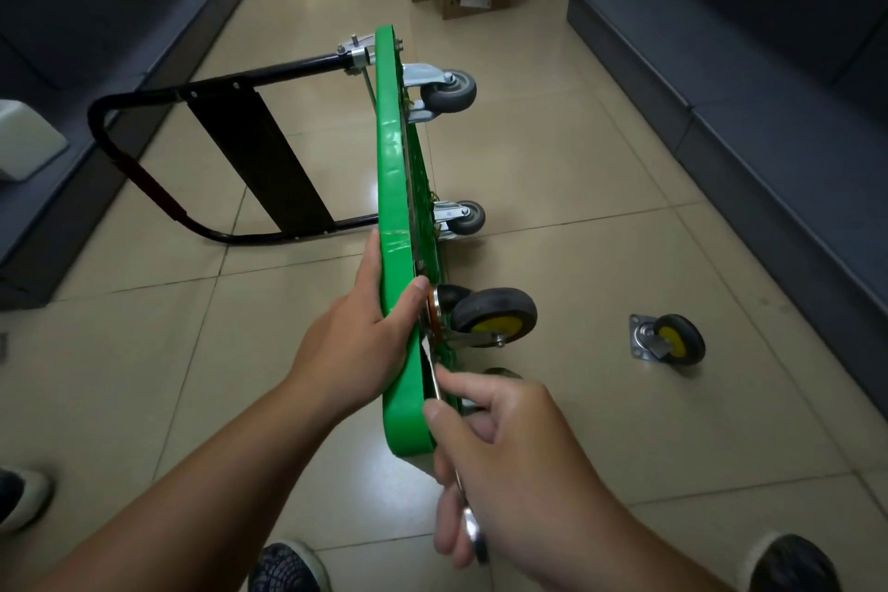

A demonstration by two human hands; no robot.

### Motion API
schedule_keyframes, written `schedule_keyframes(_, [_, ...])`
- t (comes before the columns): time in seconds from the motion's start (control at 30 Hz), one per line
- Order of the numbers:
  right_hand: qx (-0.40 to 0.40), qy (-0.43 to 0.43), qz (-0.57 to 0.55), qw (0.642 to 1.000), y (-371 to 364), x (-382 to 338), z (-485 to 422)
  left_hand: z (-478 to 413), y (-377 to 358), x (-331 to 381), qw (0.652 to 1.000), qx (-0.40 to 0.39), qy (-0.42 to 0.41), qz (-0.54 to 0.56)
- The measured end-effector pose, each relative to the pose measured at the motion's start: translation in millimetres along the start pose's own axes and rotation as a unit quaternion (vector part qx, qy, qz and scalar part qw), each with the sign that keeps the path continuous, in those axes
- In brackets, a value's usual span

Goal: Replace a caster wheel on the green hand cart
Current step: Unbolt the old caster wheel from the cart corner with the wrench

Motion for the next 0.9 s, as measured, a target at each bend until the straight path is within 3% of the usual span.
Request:
schedule_keyframes(0.23, [0.033,0.033,-0.011,0.999,6,4,7,-1,-4,2,1.000,-0.001,0.008,0.023])
schedule_keyframes(0.4, [0.050,0.000,-0.076,0.996,15,1,4,-3,-7,-1,0.999,-0.006,0.011,0.037])
schedule_keyframes(0.7, [0.006,-0.079,-0.139,0.987,10,-38,-8,-3,-5,3,1.000,-0.009,0.015,0.013])
schedule_keyframes(0.9, [0.048,-0.100,-0.055,0.992,4,-59,-24,1,-4,3,0.999,-0.015,0.030,0.007])
Point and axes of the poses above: each hand's wrist, its own z-axis away from the middle knuckle, its own y-axis out of the back of the hand, x = y × z, the point moved 9 cm from there along -z, towards the middle knuckle, and after that the axes turned 5 degrees about -y, right-handed, at the moved point
